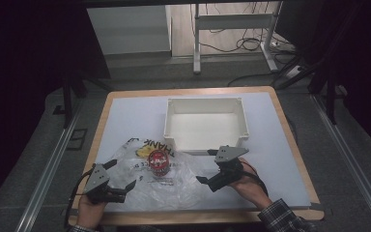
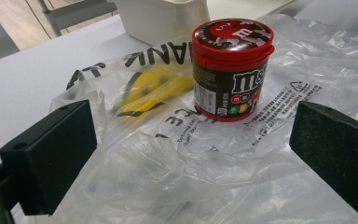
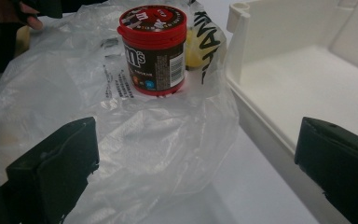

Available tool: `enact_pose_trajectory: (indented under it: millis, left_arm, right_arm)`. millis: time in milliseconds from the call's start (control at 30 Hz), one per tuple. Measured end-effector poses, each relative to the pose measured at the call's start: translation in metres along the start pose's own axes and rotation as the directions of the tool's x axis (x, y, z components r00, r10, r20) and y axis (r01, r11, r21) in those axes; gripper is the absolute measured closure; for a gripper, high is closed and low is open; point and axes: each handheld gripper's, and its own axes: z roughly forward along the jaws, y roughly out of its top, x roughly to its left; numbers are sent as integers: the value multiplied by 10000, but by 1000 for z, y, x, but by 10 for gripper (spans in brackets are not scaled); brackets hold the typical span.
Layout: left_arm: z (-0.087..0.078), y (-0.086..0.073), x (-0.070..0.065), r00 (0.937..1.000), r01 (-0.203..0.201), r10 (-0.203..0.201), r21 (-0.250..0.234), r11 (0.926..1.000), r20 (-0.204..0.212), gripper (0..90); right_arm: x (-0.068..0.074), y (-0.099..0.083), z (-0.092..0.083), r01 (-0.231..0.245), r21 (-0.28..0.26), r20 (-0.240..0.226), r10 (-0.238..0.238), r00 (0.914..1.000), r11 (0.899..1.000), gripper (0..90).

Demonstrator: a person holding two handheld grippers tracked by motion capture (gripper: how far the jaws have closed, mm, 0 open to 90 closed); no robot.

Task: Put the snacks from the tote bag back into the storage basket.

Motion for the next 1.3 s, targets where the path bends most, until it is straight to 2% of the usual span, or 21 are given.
enact_pose_trajectory:
  millis: [67,233,467,733,1000,1300]
  left_arm:
    - [0,0,0,10000,0,0,-2,10000,4,5]
    - [0,0,0,10000,-1,1,-2,10000,9,4]
    - [0,0,0,10000,-3,3,2,10000,14,5]
    - [0,0,0,10000,4,-4,-7,10000,6,5]
    - [0,0,0,10000,1,-1,-11,10000,2,5]
    - [0,0,0,10000,-4,4,-15,10000,-7,5]
  right_arm:
    - [0,2,2,-201,1,-182,201,9996,9998,0]
    - [0,4,9,-279,115,-338,283,9990,9995,0]
    - [1,5,18,-277,404,-465,296,9985,9988,0]
    - [1,8,25,-289,466,-512,313,9982,9985,0]
    - [3,12,33,-155,790,-580,201,9981,9968,0]
    - [5,16,44,95,849,-655,-39,9978,9963,0]
